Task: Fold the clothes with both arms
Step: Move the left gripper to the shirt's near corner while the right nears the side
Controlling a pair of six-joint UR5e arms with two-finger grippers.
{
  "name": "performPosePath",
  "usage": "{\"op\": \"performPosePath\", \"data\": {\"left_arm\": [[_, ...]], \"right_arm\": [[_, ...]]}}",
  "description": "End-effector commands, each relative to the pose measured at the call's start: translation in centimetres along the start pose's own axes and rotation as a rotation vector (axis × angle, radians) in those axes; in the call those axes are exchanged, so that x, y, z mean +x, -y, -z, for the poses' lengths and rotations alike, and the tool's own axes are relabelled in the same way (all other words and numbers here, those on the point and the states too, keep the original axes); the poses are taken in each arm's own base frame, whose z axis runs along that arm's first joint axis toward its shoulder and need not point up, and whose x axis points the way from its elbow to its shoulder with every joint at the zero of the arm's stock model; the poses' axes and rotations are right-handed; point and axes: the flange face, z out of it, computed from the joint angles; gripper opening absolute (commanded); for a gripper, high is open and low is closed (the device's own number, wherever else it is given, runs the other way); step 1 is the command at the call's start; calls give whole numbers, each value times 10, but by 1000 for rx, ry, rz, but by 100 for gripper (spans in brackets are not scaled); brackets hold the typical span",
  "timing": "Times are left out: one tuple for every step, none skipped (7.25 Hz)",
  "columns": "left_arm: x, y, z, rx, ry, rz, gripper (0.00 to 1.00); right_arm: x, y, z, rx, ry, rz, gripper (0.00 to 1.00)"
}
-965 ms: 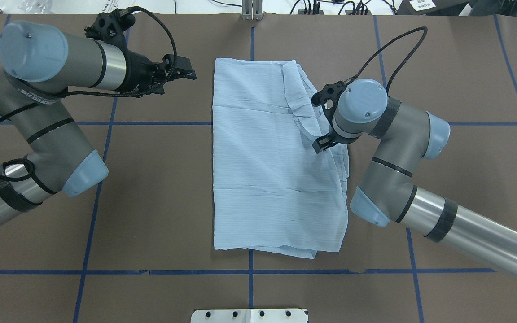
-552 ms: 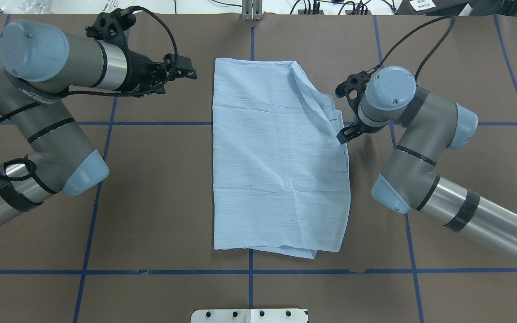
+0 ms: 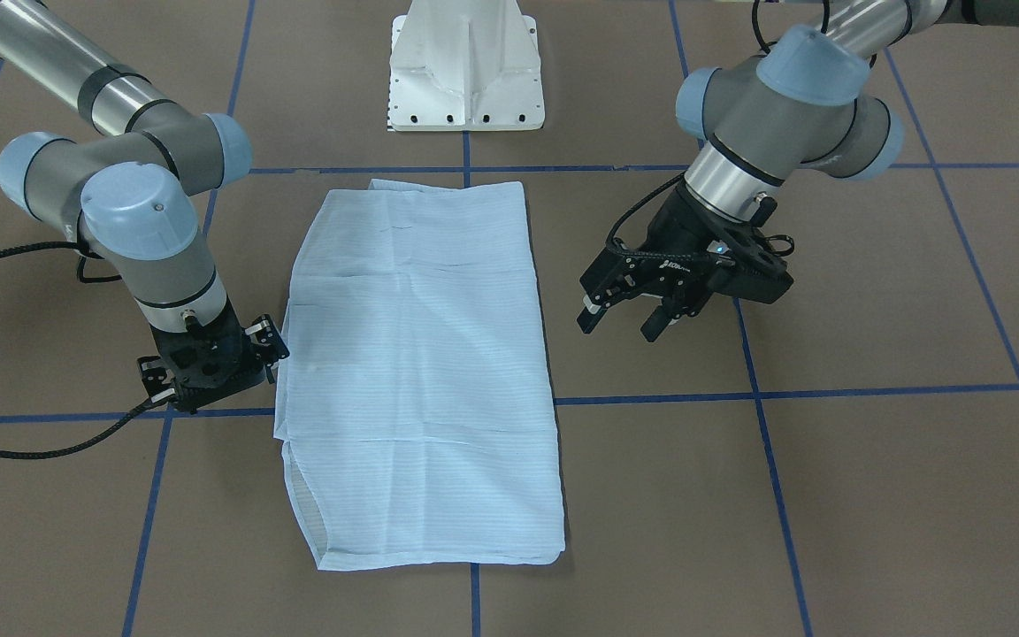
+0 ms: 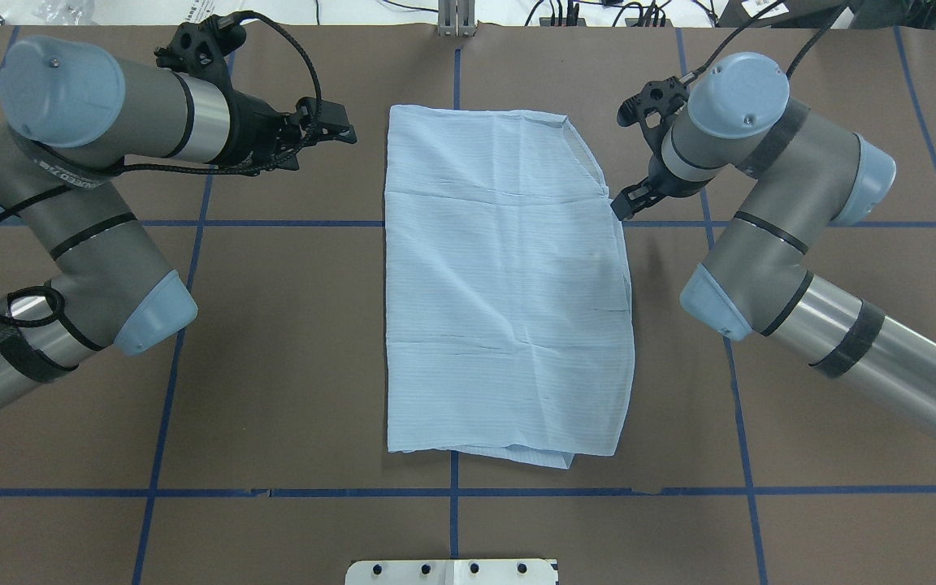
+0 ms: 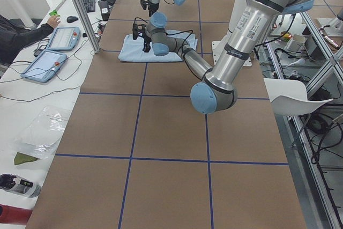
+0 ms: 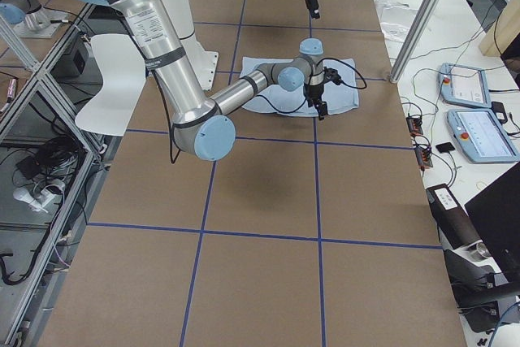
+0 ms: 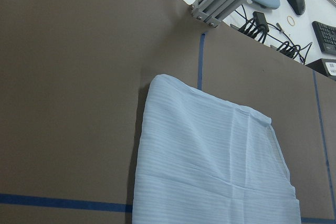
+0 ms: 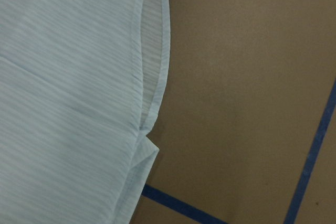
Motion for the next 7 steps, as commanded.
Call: {"op": "performPosePath", "data": {"left_arm": [[9, -22, -1, -37, -16, 28, 100], [18, -57, -6, -89, -32, 61, 100], [24, -89, -18, -141, -25, 109, 100], [32, -121, -24, -189, -29, 154, 100], [26, -156, -25, -239, -11, 211, 100], [18, -191, -22, -259, 2, 233, 100], [17, -227, -29, -275, 44, 268, 100]], "right_arm": [[-12, -7, 35, 20, 89, -12, 100], [-11, -27, 54, 22, 131, -68, 100], [-10, -51, 66, -14, 196, -85, 100], [-4, -67, 71, -26, 209, -144, 100], [0, -81, 74, -43, 225, -197, 100], [-3, -93, 82, -58, 247, -271, 100], [-10, -105, 89, -63, 262, -272, 100]]}}
